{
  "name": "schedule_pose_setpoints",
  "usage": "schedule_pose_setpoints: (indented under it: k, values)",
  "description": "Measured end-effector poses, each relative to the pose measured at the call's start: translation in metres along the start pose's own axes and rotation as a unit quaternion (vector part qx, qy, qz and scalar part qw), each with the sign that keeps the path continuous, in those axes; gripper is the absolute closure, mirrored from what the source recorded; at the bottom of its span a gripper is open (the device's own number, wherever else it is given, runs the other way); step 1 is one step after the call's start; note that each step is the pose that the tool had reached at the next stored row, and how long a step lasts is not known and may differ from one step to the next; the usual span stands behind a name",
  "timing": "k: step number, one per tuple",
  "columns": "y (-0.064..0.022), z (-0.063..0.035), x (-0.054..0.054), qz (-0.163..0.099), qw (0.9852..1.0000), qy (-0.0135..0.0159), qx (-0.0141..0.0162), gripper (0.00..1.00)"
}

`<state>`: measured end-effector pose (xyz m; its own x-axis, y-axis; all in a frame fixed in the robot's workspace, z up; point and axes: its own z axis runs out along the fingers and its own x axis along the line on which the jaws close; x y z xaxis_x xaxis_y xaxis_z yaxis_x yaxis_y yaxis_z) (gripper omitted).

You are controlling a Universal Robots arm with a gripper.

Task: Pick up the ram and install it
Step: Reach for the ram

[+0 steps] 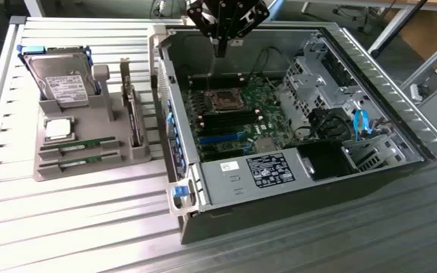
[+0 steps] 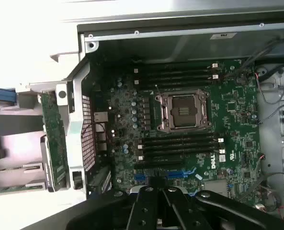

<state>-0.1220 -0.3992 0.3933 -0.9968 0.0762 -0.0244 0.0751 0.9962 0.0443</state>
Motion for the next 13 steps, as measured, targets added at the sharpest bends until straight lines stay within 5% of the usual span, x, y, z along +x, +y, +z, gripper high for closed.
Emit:
schedule_pose_setpoints:
  k: [1, 13]
  values:
    - [-0.0008, -0.0003, 0.011, 0.0, 1.0, 0.0, 0.0002, 0.91]
    - [-0.0022, -0.0008, 0.029, 0.0, 1.0, -0.0001, 0.0001, 0.91]
